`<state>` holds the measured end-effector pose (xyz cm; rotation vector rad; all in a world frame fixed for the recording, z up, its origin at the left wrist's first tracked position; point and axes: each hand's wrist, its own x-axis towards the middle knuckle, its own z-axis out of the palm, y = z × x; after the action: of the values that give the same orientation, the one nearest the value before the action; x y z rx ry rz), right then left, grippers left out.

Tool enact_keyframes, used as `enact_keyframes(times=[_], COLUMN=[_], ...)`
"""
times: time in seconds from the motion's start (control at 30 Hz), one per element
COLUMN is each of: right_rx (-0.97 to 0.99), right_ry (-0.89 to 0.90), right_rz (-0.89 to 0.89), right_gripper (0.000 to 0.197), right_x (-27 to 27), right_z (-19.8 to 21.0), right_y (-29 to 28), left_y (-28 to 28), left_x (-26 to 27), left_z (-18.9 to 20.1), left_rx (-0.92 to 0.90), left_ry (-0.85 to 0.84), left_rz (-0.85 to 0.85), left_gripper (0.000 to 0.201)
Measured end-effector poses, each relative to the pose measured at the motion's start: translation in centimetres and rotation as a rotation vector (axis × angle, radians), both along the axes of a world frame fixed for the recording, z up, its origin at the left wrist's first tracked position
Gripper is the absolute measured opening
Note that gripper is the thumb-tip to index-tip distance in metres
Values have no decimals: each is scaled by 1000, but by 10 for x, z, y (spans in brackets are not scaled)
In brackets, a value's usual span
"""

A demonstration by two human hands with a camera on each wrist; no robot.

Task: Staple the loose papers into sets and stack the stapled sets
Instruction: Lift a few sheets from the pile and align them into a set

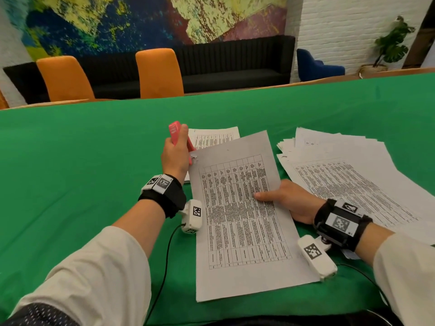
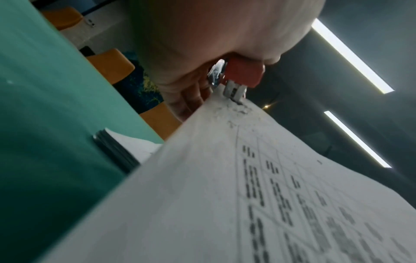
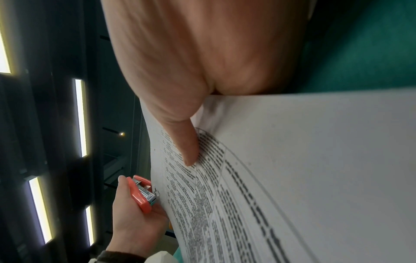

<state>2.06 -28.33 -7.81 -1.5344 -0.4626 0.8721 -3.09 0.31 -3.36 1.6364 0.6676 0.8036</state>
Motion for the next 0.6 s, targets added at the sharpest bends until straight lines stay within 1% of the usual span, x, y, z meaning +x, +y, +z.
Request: enact_keyframes(times=[0.07, 0.13, 0.2, 0.23, 0.3, 0.37, 0.47, 0.6], right_rx=[-6, -15, -17, -17, -19, -22, -30, -23], right_ry=[-12, -26, -34, -36, -41, -49, -68, -62], right_rz=[4, 9, 13, 15, 18, 16, 2, 5], right_gripper=[31, 31, 31, 31, 32, 32, 30, 29], right_x=[0, 0, 0, 0, 0, 0, 1, 1], right_z=[0, 0, -1, -1, -2, -3, -3, -4], right_y=[0, 1, 2, 2, 2, 2, 3, 2], left_y=[-1, -6, -15, -21, -31, -39, -43, -28], left_x=[0, -1, -1, -1, 3, 9, 14, 10], left_z=[3, 14, 28, 36, 46, 47, 38, 22], left_rx=[12, 52, 123, 173, 275, 364, 468, 614], left_ry=[-57, -132, -222, -254, -263, -196, -48, 114], left_rz=[16, -3, -74, -124, -216, -269, -268, -217], left_gripper=[65, 51, 33, 28, 28, 35, 54, 58])
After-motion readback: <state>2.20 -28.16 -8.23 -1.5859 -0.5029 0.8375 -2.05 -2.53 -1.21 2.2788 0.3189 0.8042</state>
